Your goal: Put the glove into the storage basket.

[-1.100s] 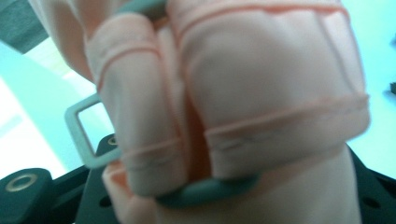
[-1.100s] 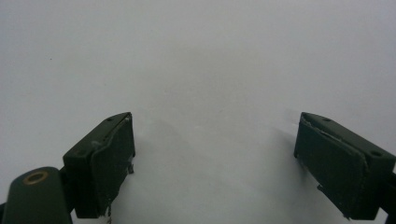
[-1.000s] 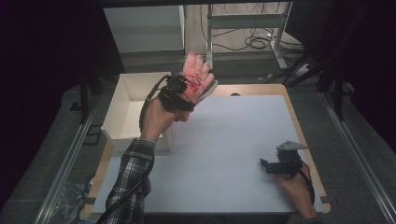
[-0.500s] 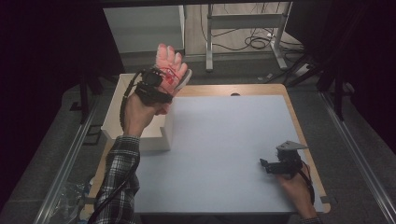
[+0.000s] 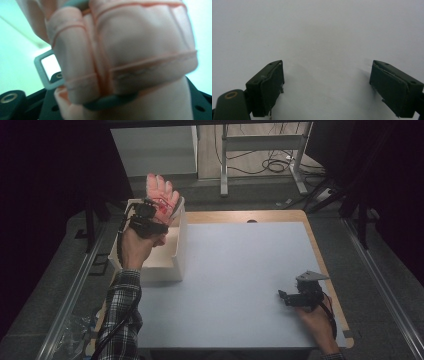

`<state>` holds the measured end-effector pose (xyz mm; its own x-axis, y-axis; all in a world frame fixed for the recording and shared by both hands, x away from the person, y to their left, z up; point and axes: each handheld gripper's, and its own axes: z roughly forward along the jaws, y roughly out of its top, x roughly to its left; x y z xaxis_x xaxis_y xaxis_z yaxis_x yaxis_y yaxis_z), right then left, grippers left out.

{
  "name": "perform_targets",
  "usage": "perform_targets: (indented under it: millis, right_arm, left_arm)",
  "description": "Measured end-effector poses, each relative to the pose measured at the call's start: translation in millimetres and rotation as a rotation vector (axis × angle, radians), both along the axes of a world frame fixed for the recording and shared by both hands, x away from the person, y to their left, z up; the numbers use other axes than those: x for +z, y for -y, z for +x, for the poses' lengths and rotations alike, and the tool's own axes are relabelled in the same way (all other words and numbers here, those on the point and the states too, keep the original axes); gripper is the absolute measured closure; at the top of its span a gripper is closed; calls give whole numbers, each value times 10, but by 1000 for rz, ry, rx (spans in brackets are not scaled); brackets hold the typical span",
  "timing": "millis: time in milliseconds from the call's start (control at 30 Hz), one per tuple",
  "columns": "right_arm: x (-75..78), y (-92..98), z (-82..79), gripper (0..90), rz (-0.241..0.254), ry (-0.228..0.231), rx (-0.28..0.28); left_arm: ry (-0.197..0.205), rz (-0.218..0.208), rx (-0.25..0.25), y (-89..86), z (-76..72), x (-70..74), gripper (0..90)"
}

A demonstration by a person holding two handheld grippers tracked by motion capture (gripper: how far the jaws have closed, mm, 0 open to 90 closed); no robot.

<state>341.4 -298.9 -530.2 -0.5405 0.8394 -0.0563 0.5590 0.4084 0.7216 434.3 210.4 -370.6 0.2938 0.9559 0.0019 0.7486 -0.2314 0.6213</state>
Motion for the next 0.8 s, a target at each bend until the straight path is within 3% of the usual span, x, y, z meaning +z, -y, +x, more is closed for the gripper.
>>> perform_targets:
  millis: [300, 600, 800]
  right_arm:
    - [0, 0, -1, 125, 1, 0, -1]
    - [0, 0, -1, 125, 0, 0, 0]
    - [0, 0, 0, 126, 0, 1, 1]
  left_arm:
    - [-19, 2, 51, -126, 99, -335, 469]
    - [-50, -6, 71, -104, 226, -669, 459]
    - [-70, -1, 70, -49, 274, -780, 453]
